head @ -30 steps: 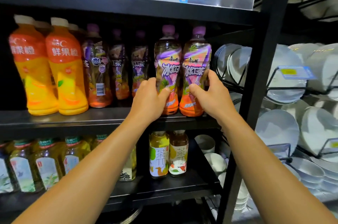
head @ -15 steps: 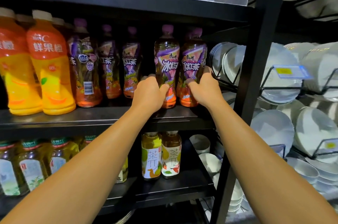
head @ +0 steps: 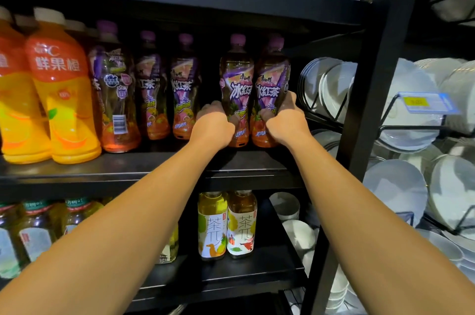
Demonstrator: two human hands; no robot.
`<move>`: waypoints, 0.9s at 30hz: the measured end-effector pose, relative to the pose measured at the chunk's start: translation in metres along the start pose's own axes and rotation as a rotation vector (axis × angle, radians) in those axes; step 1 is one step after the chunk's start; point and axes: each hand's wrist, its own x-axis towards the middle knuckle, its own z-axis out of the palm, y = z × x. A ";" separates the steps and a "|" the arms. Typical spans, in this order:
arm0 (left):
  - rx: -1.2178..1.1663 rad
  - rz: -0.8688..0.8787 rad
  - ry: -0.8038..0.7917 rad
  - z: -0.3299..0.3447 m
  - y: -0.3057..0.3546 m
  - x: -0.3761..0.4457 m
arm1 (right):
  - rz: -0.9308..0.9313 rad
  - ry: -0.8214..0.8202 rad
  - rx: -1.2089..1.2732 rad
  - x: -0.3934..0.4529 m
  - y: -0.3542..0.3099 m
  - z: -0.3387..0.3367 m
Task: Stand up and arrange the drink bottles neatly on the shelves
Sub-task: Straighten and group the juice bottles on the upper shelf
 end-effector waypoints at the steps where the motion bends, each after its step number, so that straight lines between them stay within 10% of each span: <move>1: 0.014 -0.016 -0.015 0.000 0.001 0.002 | 0.004 -0.002 0.006 0.002 0.000 0.002; 10: -0.110 -0.035 -0.058 -0.001 -0.007 -0.001 | 0.084 -0.109 -0.016 -0.003 -0.006 -0.003; 15: -0.315 0.120 0.126 -0.044 -0.044 -0.043 | -0.168 0.286 0.100 -0.062 -0.022 -0.003; 21: -0.347 0.122 0.530 -0.093 -0.111 -0.081 | -0.272 -0.037 0.237 -0.078 -0.072 0.042; 27: -0.340 0.053 0.458 -0.094 -0.126 -0.088 | -0.117 -0.184 0.172 -0.045 -0.113 0.093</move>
